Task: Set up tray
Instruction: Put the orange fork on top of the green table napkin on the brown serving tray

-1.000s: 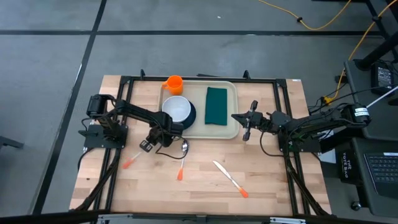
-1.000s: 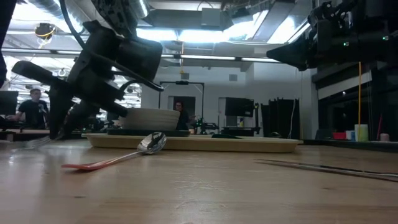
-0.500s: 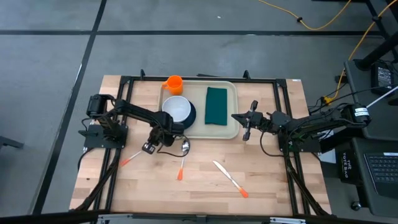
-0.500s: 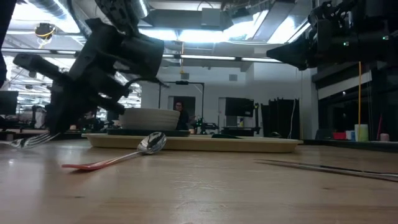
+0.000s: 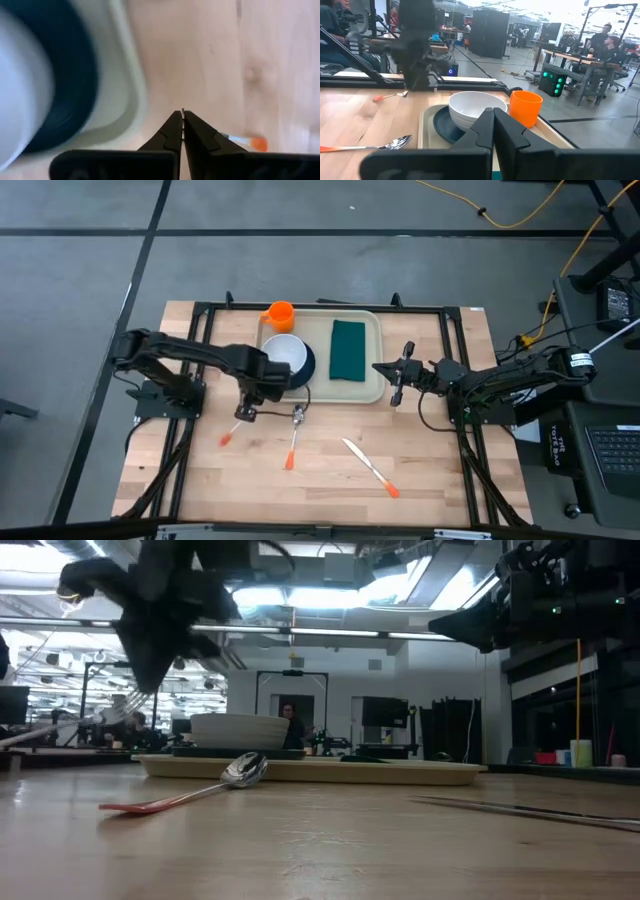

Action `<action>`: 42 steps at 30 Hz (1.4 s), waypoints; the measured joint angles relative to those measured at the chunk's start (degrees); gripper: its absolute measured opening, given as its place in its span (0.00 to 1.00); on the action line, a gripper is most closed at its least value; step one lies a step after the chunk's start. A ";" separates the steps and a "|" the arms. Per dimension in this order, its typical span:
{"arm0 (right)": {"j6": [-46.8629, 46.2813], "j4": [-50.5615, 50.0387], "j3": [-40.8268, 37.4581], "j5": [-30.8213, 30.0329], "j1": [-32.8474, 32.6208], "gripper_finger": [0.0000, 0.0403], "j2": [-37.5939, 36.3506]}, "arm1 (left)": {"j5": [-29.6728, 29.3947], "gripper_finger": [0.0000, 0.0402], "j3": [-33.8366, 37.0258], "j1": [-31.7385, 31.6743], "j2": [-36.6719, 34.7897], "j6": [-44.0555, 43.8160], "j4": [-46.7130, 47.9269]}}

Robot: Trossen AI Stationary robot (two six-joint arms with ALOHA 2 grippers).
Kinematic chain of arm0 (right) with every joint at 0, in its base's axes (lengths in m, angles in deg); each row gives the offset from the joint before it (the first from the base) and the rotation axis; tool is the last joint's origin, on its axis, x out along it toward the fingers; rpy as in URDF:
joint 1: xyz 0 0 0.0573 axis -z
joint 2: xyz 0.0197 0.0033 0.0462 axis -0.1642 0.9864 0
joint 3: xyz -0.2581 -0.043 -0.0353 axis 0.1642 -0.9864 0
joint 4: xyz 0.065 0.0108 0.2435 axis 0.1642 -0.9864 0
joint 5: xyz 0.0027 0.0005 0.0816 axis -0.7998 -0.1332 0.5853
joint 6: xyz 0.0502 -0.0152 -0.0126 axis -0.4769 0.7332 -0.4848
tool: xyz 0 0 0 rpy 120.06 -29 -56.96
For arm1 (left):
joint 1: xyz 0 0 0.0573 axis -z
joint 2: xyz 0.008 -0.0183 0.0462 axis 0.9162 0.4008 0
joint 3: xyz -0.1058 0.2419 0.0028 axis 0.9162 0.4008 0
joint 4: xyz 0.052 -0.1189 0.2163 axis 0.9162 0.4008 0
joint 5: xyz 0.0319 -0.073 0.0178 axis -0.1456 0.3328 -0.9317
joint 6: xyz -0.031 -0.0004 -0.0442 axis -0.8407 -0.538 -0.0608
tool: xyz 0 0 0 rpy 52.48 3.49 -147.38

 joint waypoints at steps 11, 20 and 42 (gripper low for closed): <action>-0.02 0.46 0.00 0.00 0.00 0.03 0.00 | -6.89 0.00 0.00 0.00 -13.44 -21.45 -3.48; 0.00 0.57 0.00 0.00 -0.02 0.03 0.00 | -20.38 0.00 0.00 1.40 -20.43 -36.98 -7.17; -7.59 -2.48 -0.01 0.00 -0.01 0.03 0.93 | -43.22 0.00 9.65 7.93 -19.47 -38.95 -39.67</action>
